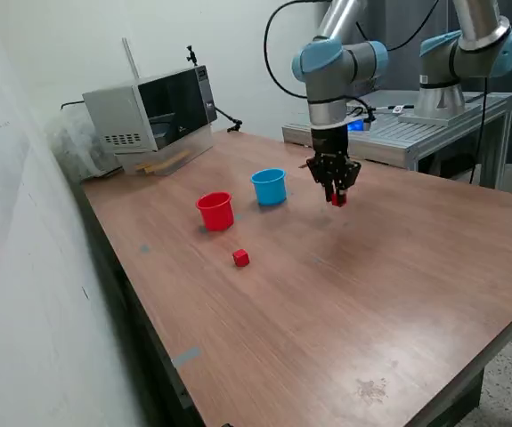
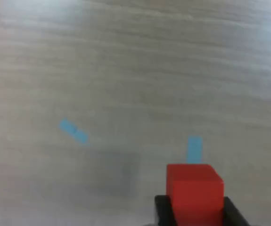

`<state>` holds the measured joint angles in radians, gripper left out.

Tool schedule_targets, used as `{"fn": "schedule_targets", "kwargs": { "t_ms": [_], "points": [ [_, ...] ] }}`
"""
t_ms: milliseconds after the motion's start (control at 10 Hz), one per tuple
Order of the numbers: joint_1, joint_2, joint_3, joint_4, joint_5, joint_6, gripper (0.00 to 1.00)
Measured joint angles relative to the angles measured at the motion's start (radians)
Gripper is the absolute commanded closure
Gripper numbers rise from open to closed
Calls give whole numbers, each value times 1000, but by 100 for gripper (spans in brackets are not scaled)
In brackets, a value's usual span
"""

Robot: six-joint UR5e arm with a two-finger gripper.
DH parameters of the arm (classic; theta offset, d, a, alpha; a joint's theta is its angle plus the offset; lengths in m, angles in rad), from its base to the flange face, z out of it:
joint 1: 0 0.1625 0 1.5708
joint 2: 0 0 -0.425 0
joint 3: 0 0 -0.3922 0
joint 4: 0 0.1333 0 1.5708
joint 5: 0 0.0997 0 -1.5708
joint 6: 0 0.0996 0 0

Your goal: Place red objects in the red bin, and blue objects in the blue bin.

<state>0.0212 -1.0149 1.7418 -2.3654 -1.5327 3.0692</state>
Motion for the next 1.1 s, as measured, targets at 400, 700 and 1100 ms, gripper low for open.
{"fn": "schedule_targets", "kwargs": {
  "t_ms": [400,700,1100],
  "points": [
    [-55,-44,-220,93,-26,-2,100],
    [-150,31,-391,105,-44,0,100],
    [-253,158,-471,105,-57,0,100]
  ]
}}
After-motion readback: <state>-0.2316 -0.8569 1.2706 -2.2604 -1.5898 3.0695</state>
